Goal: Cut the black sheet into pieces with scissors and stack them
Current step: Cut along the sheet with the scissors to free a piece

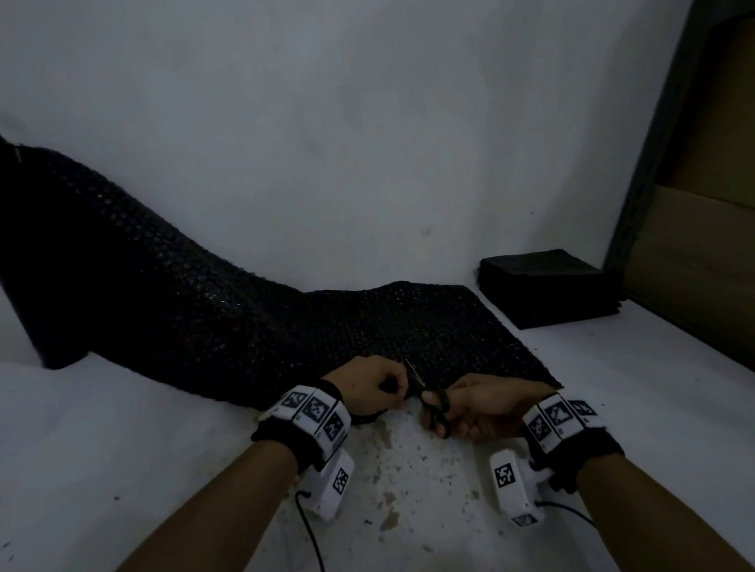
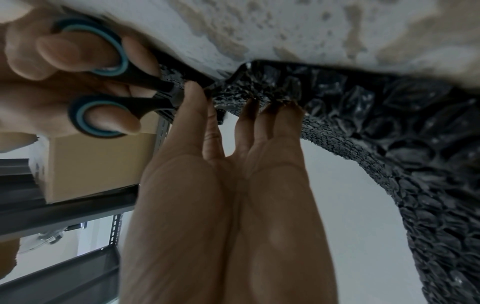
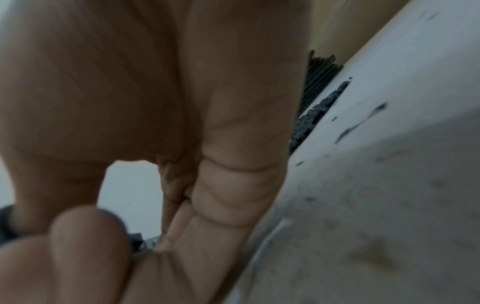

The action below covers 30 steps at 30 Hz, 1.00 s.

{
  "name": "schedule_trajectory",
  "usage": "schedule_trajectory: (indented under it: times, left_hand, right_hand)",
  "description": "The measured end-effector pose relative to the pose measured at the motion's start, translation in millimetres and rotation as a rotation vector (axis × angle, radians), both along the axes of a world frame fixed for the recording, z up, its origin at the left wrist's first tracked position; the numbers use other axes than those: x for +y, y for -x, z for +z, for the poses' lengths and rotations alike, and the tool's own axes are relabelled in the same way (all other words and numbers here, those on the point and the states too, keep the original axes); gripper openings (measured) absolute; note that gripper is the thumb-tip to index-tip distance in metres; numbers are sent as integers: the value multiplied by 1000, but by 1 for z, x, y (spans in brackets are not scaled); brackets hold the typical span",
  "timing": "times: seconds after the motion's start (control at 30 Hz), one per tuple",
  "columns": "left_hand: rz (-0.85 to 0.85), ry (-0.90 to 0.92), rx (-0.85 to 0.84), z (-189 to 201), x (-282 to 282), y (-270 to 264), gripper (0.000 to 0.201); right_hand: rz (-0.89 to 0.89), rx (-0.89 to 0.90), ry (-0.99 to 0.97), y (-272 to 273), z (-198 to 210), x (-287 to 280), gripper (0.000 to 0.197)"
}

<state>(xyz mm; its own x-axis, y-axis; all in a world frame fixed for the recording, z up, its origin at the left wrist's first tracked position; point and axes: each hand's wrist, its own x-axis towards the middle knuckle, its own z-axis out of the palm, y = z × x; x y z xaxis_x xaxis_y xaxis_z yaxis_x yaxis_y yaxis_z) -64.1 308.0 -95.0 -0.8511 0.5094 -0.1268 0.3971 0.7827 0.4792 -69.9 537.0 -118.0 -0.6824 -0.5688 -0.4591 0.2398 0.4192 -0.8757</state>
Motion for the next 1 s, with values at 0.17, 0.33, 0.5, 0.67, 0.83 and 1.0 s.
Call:
schedule_trajectory:
  times: [0.17,0.33,0.5,0.67,0.83,1.0]
  left_hand:
    - [13,13,-15,0,0,1,10]
    - [18,19,-5,1,-1,0,6]
    - [20,15,-6,2,0,0,4]
    - [85,-30,-60,1,0,0,15]
    - [235,-59,-38,15,-1,11,29]
    - [279,139,44,24,-2,30,59]
  right_hand:
    - [-11,-59,-24,5,8,-5,57]
    - [-45,-61,-14,12,9,-10,52]
    - [-64,-46,-6,15,8,-13,39]
    - [-99,-71,78,19,-3,-7,39]
    - [-123,-54,13,17,0,-10,39]
    - [-105,-7,-56,22,-7,-7,86]
